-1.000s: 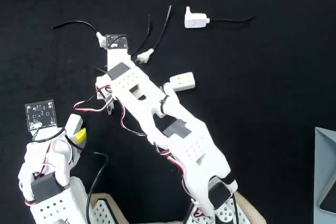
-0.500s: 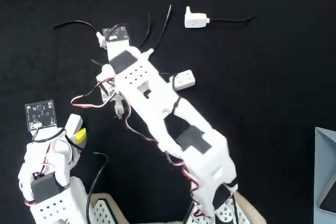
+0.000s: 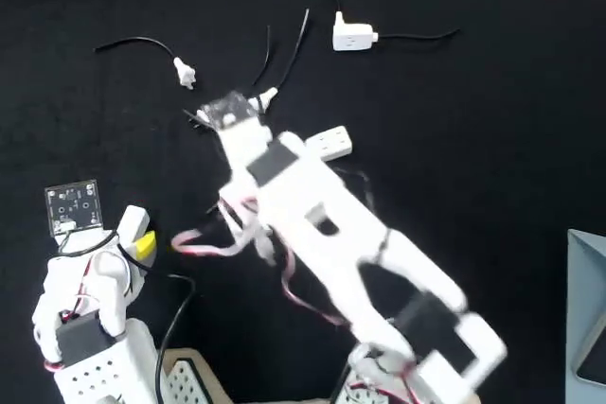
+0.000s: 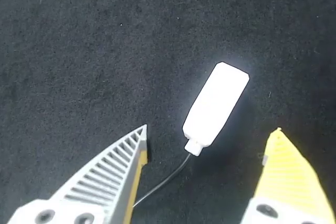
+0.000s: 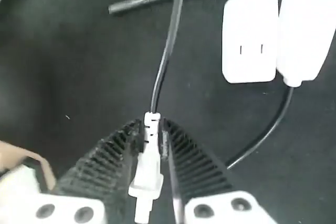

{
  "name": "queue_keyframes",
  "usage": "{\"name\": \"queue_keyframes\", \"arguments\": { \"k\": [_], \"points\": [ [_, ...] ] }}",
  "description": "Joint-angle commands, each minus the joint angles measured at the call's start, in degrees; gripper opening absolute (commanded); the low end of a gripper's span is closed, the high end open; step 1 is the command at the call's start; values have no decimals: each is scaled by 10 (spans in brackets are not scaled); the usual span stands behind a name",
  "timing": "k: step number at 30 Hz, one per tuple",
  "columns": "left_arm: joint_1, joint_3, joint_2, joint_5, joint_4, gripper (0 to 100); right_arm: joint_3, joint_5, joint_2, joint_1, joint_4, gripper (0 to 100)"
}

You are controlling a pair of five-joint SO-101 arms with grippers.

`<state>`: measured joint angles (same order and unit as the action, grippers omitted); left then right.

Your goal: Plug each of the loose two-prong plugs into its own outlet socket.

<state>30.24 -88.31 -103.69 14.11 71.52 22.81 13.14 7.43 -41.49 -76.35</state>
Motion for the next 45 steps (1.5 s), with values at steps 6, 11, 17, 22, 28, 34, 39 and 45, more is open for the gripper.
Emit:
{"name": "queue_keyframes", "arguments": {
  "k": [6,11,17,22,28,34,39,45],
  "points": [
    [0,1,-5,-1,3,346,286,-114,129,54,268,15],
    [0,1,-5,-1,3,346,258,-110,48,53,272,114],
    [0,1,-5,-1,3,346,206,-110,-29,60,256,133],
    [0,0,-5,-1,3,346,155,-110,-31,58,174,135],
    [0,0,-5,0,3,346,148,-110,-31,60,117,135],
    [0,0,-5,0,3,346,149,-110,-36,60,105,132],
    [0,-3,-5,0,3,346,147,-110,-74,60,101,131],
    [0,-3,-5,0,2,346,137,-110,-102,60,102,81]
  ]
}}
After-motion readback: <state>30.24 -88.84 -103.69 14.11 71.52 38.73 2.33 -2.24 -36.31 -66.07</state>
